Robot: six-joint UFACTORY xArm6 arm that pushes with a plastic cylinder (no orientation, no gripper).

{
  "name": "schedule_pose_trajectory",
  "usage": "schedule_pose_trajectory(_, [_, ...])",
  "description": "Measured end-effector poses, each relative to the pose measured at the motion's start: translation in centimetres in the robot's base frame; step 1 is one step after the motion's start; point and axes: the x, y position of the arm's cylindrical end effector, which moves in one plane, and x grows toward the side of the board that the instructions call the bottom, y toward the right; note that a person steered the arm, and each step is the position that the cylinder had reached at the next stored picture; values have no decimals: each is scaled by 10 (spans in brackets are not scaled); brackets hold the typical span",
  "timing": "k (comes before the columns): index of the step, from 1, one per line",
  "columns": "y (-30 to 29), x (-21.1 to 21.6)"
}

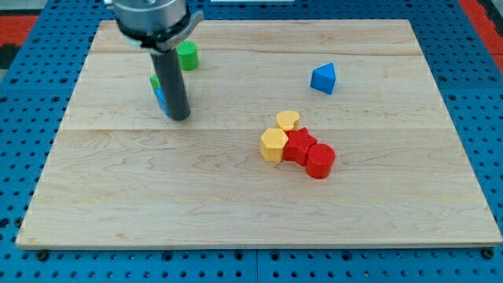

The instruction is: Slide the blue triangle closer to the blue cube

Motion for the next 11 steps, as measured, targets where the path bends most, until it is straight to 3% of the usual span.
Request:
schedule_pose_trajectory(1, [-13,-23])
schedule_pose_trajectory(3, [-16,-7])
schedule_pose_trajectory(5, [137,-45])
schedule_pose_trajectory(6, [139,-124])
schedule_pose_trajectory(8, [289,-78])
schedule_pose_trajectory(9, [279,-52])
schedule_pose_trajectory(11, [97,-81])
